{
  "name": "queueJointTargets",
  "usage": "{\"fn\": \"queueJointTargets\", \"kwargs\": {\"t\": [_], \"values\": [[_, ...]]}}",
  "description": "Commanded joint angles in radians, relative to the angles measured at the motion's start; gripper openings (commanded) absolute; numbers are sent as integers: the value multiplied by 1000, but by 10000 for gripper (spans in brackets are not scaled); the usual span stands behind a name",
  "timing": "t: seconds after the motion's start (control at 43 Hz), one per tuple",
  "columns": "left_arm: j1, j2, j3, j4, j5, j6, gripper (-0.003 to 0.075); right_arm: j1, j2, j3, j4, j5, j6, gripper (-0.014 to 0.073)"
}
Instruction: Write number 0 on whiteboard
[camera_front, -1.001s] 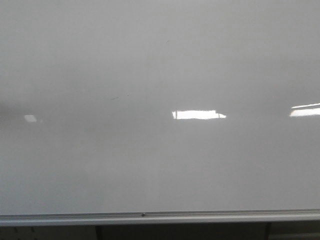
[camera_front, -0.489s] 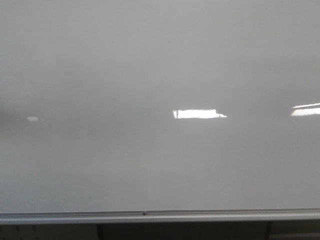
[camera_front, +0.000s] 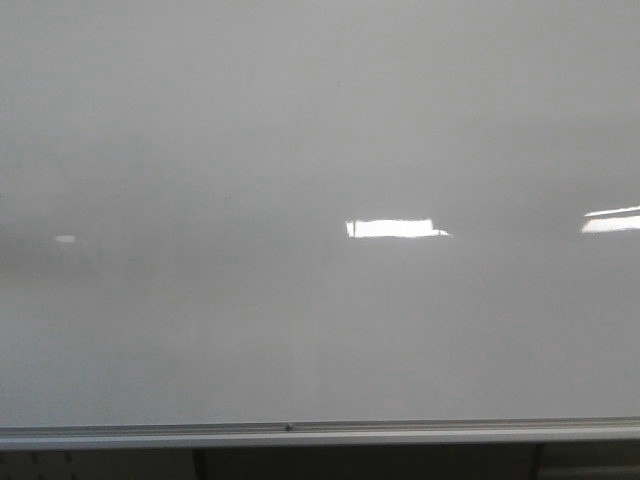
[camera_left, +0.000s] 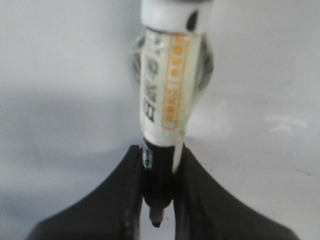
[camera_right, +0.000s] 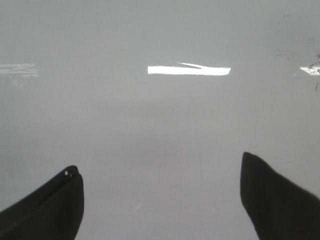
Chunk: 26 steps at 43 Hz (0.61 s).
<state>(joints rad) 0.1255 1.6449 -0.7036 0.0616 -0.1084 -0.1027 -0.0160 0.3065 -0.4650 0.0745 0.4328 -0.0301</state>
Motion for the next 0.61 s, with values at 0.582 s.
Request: {"fn": "queueJointTargets", "kwargs": {"t": [0.582], "values": [[-494,-288,-162,-205,627,343,-11,8,200,-138,154,245,-95,653]]}}
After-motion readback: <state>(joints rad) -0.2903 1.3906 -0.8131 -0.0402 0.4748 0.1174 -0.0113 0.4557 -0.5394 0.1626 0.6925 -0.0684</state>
